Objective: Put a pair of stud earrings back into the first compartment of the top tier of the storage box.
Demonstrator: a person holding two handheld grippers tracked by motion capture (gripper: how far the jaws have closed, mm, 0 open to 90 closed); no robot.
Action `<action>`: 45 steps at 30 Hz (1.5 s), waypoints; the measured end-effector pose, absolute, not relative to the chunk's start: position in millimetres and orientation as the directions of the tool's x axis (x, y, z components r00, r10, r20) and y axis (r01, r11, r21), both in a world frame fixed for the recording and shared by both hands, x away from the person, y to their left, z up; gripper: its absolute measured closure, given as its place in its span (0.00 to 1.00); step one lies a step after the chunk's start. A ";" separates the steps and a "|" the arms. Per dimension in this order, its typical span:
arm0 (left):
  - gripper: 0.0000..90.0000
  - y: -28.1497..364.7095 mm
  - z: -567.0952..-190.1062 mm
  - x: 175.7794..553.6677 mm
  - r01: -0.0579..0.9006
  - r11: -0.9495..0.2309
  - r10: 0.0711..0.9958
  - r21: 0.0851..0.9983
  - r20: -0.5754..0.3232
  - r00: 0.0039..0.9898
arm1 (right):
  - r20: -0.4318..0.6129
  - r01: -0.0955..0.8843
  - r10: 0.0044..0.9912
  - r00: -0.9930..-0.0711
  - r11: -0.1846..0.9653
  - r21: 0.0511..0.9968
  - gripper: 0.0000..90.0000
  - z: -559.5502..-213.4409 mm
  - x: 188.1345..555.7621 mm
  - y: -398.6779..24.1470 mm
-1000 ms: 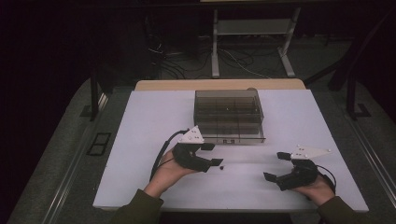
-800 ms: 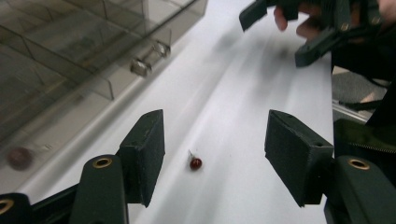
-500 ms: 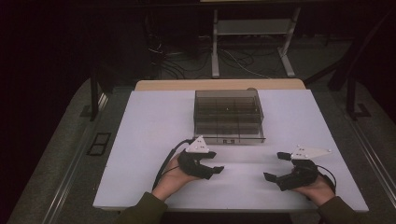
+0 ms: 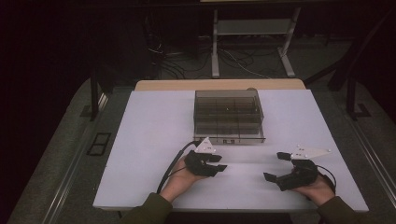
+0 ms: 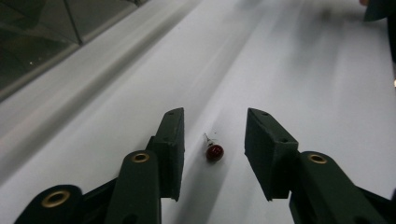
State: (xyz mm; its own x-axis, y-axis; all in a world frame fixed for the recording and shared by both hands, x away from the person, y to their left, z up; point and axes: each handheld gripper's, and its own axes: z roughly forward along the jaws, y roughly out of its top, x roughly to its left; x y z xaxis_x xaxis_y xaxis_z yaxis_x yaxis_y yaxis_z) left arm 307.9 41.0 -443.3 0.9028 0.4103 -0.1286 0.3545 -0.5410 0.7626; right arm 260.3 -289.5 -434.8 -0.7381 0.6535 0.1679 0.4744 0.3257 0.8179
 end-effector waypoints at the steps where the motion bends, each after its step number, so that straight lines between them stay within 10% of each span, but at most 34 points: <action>1: 0.68 40.0 -444.5 308.4 0.353 -0.543 0.411 0.762 -0.126 0.903 | 0.168 0.474 0.654 -0.738 0.325 0.818 0.01 -434.8 260.3 -289.5; 17: 0.86 33.6 -452.7 309.2 0.343 -0.586 0.403 0.734 -0.104 0.909 | 0.171 0.476 0.654 -0.737 0.323 0.818 0.01 -434.8 260.7 -289.5; 45: 0.87 60.9 -424.2 307.5 0.338 -0.557 0.336 0.759 -0.166 0.927 | 0.171 0.474 0.653 -0.738 0.321 0.820 0.01 -434.2 259.8 -290.1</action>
